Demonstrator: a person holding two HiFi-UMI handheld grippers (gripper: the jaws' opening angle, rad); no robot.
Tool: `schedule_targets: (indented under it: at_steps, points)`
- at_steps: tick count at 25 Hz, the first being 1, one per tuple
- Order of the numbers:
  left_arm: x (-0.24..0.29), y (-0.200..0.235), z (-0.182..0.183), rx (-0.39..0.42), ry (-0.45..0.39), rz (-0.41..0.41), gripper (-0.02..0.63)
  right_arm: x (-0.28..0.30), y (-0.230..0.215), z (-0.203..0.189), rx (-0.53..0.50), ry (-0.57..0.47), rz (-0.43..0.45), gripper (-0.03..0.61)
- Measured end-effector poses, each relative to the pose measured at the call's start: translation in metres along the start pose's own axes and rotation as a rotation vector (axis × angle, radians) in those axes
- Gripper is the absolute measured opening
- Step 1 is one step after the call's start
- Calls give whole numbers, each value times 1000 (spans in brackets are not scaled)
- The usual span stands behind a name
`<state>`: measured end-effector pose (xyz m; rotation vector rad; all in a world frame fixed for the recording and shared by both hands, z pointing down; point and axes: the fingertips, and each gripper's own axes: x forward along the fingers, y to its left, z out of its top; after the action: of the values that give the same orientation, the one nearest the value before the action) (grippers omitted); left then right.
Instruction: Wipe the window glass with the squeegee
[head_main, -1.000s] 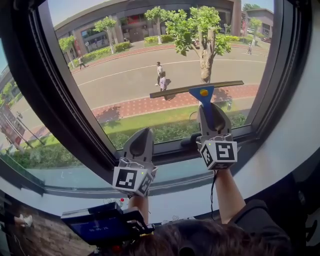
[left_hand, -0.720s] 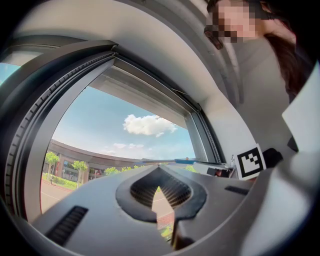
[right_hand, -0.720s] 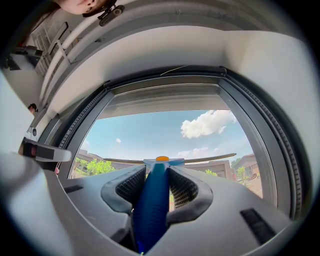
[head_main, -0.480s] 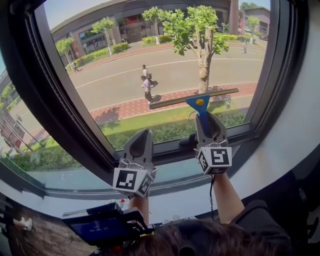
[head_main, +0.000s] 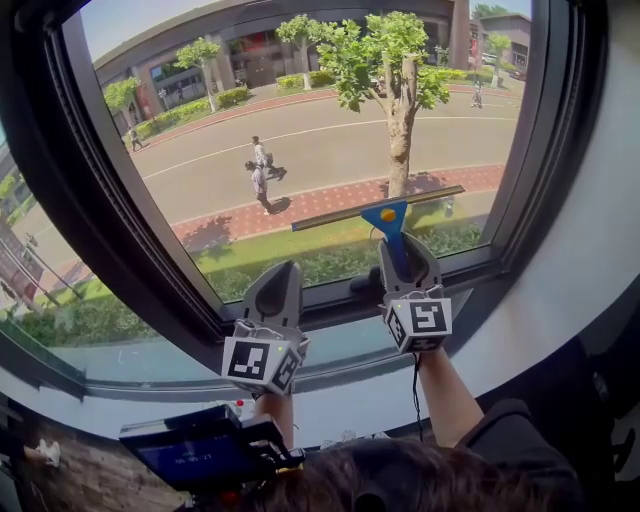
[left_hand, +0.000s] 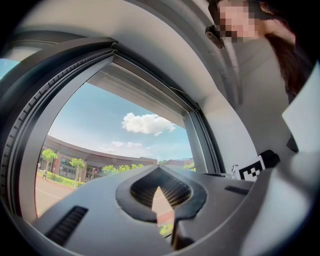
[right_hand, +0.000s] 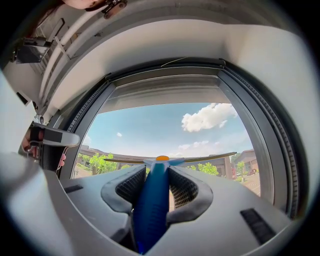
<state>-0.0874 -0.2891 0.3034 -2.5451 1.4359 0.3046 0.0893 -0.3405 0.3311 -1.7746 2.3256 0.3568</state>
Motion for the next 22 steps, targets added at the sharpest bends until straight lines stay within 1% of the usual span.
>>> schedule_targets:
  at_steps: [5, 15, 22]
  points:
    - [-2, 4, -2, -8, 7, 15, 2, -6, 1, -13, -5, 40, 6, 143]
    - [-4, 10, -8, -18, 21, 23, 2, -10, 3, -27, 10, 51, -5, 143]
    - [-4, 11, -8, -16, 28, 27, 2, -14, 4, -42, 27, 84, -5, 143]
